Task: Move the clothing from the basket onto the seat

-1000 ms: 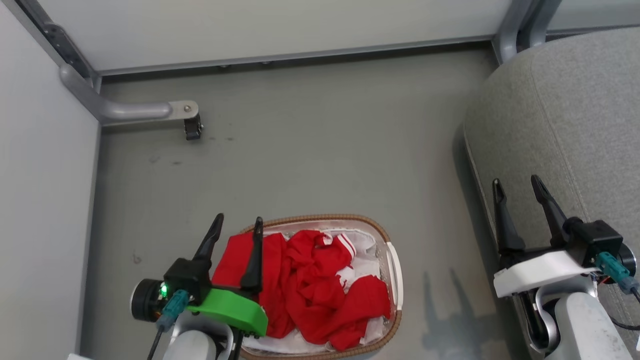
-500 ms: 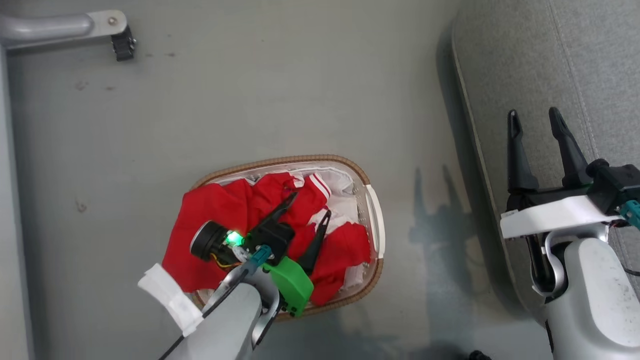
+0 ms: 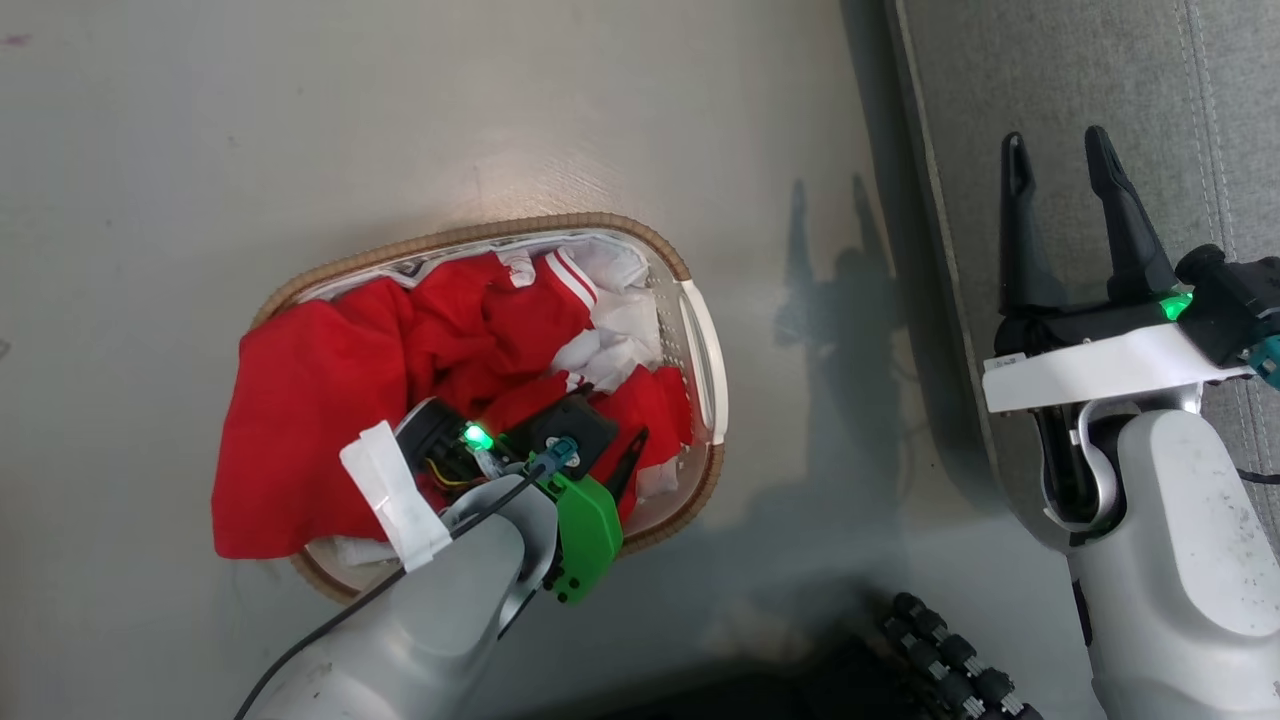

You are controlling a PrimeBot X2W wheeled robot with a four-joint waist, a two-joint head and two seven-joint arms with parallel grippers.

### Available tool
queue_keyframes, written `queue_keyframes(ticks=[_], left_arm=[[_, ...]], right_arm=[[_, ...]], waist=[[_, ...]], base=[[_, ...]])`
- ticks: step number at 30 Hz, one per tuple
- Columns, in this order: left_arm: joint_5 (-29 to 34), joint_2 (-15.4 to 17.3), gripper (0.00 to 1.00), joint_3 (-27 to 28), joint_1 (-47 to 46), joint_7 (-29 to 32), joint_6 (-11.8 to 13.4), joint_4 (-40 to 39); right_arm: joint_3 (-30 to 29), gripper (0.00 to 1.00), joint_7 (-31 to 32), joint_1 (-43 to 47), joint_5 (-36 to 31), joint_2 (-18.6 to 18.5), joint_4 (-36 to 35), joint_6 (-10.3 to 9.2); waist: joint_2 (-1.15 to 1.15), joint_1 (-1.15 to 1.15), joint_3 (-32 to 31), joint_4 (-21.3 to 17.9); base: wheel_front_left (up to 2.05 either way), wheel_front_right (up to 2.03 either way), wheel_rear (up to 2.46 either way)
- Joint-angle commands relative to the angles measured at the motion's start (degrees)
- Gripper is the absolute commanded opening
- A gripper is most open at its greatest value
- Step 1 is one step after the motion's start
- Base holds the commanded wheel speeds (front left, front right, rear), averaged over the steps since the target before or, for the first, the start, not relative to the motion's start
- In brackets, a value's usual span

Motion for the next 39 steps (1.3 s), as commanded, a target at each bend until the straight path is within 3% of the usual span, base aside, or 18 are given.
queue_keyframes(ticks=[1,12,13,14,15,17,33,39], left_arm=[[-0.72,0.41,1.00,-0.37,-1.67,0.31,-0.16,1.47],[-3.37,0.42,1.00,-2.84,-5.24,2.86,-0.01,8.33],[-3.75,0.42,0.89,-3.29,-5.32,3.20,-0.03,8.53],[-3.89,0.42,0.69,-3.63,-5.38,3.22,-0.07,8.60],[-4.21,0.41,0.38,-4.01,-5.42,3.42,-0.10,8.58],[-4.94,0.42,0.00,-4.62,-5.32,3.66,-0.13,8.35],[-8.85,0.42,0.00,-5.18,-6.19,-3.68,0.35,5.92],[-8.41,0.89,0.00,-2.56,-4.36,-4.26,1.73,0.10]], right_arm=[[0.56,1.00,-0.14,-1.01,0.82,-0.11,-0.30,-0.04],[2.96,1.00,-0.14,-1.36,2.99,-0.11,-0.49,-0.04],[3.13,1.00,-0.14,-1.34,3.07,-0.11,-0.45,-0.04],[3.22,1.00,-0.14,-1.31,3.15,-0.11,-0.40,-0.04],[3.31,1.00,-0.14,-1.26,3.18,-0.12,-0.34,-0.04],[3.42,1.00,-0.14,-1.20,3.11,-0.11,-0.29,-0.04],[2.37,1.00,-0.14,1.07,-0.59,-0.13,1.18,-0.04],[1.42,1.00,-0.14,3.50,-3.06,-0.14,2.38,-0.04]], waist=[[0.00,-0.01,4.62,-3.59],[0.00,-0.01,7.53,-6.09],[0.00,-0.01,7.55,-6.22],[0.00,-0.01,7.52,-6.30],[0.00,-0.01,7.44,-6.34],[0.00,-0.01,7.12,-6.29],[0.00,-0.01,-2.54,-1.98],[0.00,-0.01,-8.79,0.67]], base=[[0.00,0.00,0.00],[0.00,0.00,0.00],[0.00,0.00,0.00],[0.00,0.00,0.00],[0.00,0.00,0.00],[0.00,0.00,0.00],[0.00,0.00,0.00],[0.00,0.00,0.00]])
